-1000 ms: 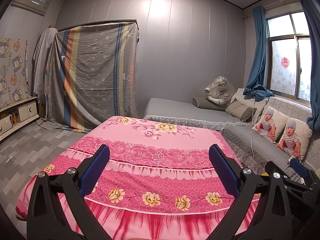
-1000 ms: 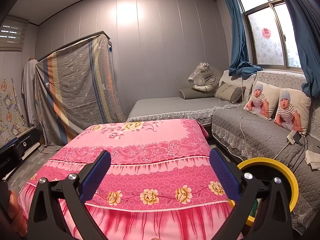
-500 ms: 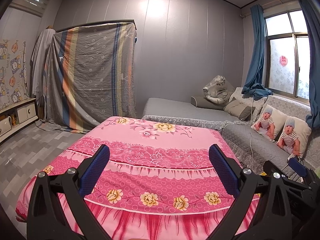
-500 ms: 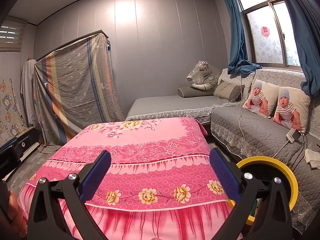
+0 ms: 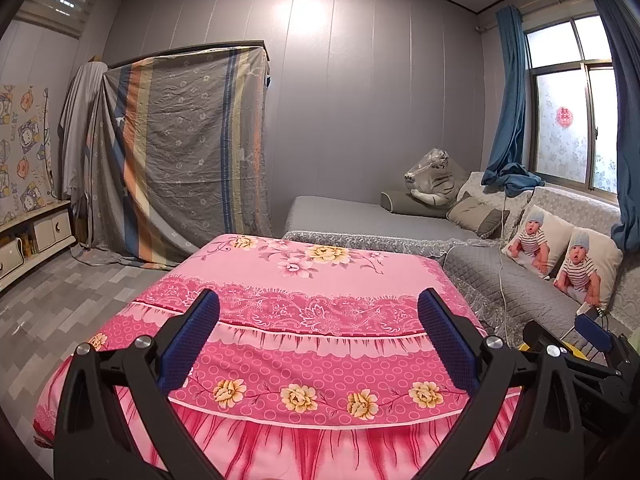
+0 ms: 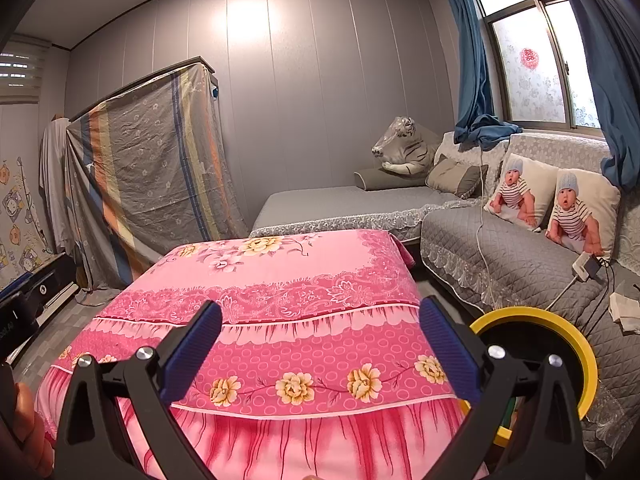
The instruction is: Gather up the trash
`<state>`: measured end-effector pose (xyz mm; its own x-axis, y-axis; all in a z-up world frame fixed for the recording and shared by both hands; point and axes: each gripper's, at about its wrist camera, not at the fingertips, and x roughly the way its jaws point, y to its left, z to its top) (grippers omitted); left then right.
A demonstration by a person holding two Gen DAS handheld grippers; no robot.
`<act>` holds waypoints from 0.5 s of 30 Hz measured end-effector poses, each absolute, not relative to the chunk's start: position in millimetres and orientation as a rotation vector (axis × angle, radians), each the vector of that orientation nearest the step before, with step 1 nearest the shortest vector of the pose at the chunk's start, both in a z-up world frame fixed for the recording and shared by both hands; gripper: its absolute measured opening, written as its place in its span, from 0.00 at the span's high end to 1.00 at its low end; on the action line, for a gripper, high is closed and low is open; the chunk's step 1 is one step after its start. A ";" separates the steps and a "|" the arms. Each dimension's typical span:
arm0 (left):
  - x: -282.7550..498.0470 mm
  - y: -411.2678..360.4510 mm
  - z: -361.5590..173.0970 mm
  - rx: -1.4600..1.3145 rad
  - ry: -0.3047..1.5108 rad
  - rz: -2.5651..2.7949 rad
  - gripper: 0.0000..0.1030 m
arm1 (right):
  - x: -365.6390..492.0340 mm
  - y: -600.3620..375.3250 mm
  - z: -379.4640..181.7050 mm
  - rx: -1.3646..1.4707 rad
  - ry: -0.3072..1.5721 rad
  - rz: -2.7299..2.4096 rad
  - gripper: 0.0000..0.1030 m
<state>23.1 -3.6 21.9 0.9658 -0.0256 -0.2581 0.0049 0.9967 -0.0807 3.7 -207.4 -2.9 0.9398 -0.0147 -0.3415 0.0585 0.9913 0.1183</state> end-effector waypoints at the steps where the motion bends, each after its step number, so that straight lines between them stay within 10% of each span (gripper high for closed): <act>1: 22.6 -4.0 21.1 -0.079 0.262 -0.011 0.08 | 4.3 -207.4 -3.2 0.129 0.349 -0.037 0.08; 15: 27.4 -3.1 17.4 -0.095 0.291 -0.030 0.08 | 6.1 -208.5 -6.3 0.139 0.364 -0.039 0.08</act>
